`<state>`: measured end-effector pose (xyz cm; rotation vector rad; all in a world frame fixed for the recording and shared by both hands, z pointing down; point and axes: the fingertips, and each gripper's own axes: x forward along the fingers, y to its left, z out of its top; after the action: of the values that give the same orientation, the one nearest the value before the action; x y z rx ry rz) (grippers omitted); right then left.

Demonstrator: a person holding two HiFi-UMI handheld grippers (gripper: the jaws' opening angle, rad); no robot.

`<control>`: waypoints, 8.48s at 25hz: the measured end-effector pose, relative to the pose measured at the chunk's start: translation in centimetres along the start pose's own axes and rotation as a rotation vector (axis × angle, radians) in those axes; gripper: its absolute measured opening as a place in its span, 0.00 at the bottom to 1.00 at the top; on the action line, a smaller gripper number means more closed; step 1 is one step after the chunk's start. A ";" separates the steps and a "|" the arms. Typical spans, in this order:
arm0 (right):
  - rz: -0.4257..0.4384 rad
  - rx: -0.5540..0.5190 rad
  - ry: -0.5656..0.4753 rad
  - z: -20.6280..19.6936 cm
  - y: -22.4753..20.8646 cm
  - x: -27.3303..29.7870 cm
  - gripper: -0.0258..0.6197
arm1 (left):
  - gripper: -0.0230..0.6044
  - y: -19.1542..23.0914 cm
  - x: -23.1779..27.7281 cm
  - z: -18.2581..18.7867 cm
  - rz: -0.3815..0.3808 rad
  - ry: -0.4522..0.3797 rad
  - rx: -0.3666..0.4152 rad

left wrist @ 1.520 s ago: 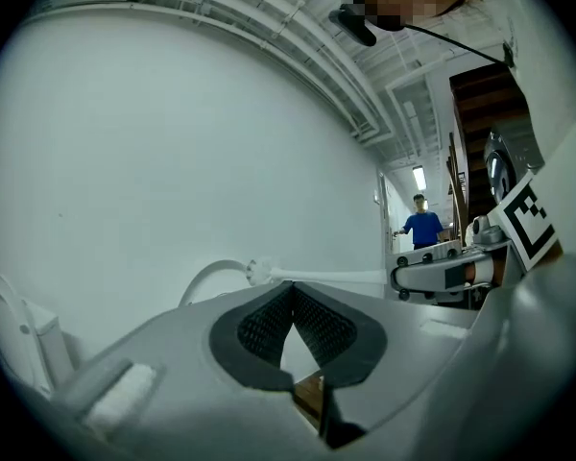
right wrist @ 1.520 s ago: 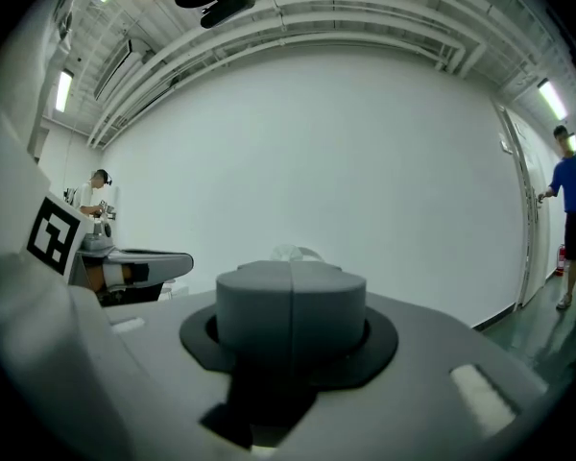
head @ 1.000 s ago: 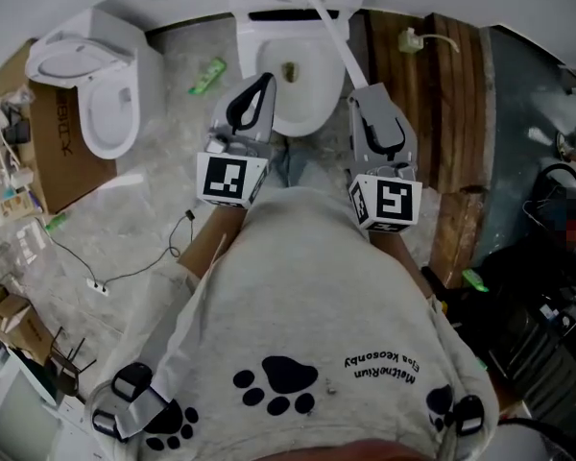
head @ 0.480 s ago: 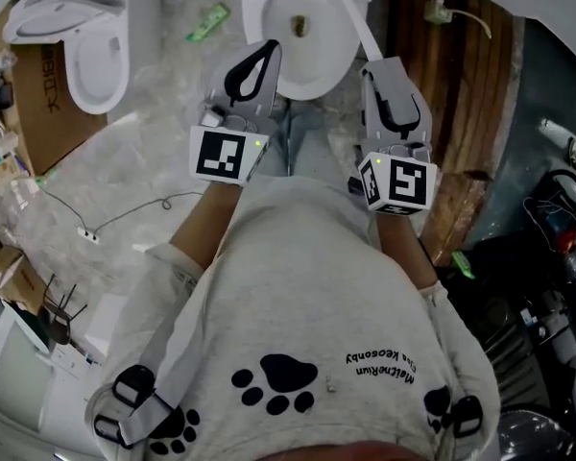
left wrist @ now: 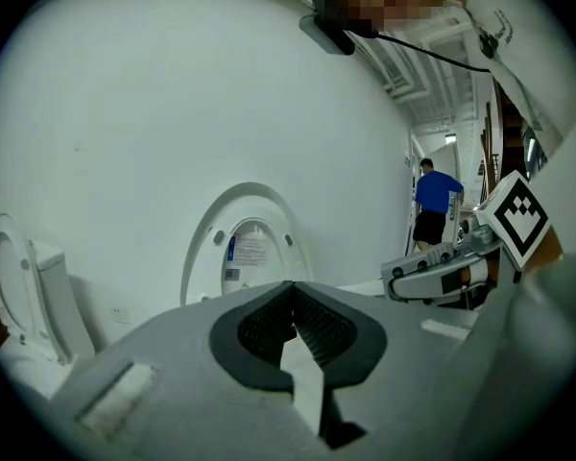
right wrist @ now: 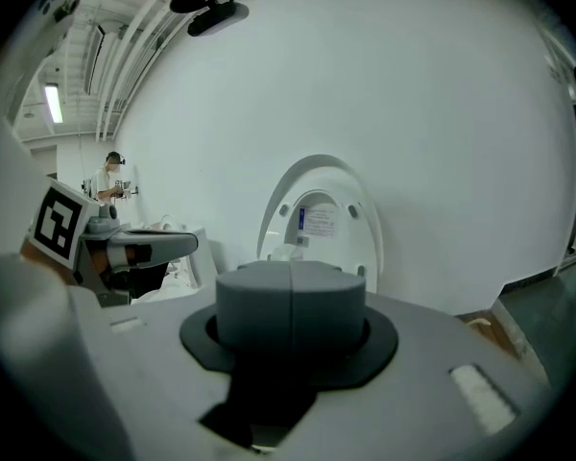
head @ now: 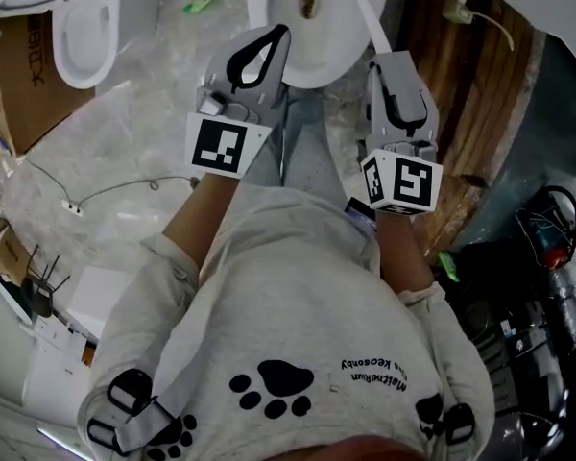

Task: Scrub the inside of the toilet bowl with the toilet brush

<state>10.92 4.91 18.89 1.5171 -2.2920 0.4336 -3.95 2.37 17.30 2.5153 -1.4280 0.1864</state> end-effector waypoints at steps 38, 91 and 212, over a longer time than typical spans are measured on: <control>0.081 -0.029 0.366 -21.9 1.0 8.5 0.27 | 0.03 4.3 3.3 -18.9 -0.004 0.165 -0.086; 0.261 -0.105 0.681 -33.4 6.4 10.0 0.28 | 0.03 4.3 2.1 -30.3 -0.022 0.383 -0.169; -0.079 0.001 0.639 -31.0 -8.1 16.8 0.28 | 0.03 -0.9 9.2 -30.6 -0.233 0.428 -0.088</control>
<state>16.23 1.76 54.56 1.2287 -1.7260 0.7668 1.86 3.52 48.77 2.3566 -0.9503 0.5651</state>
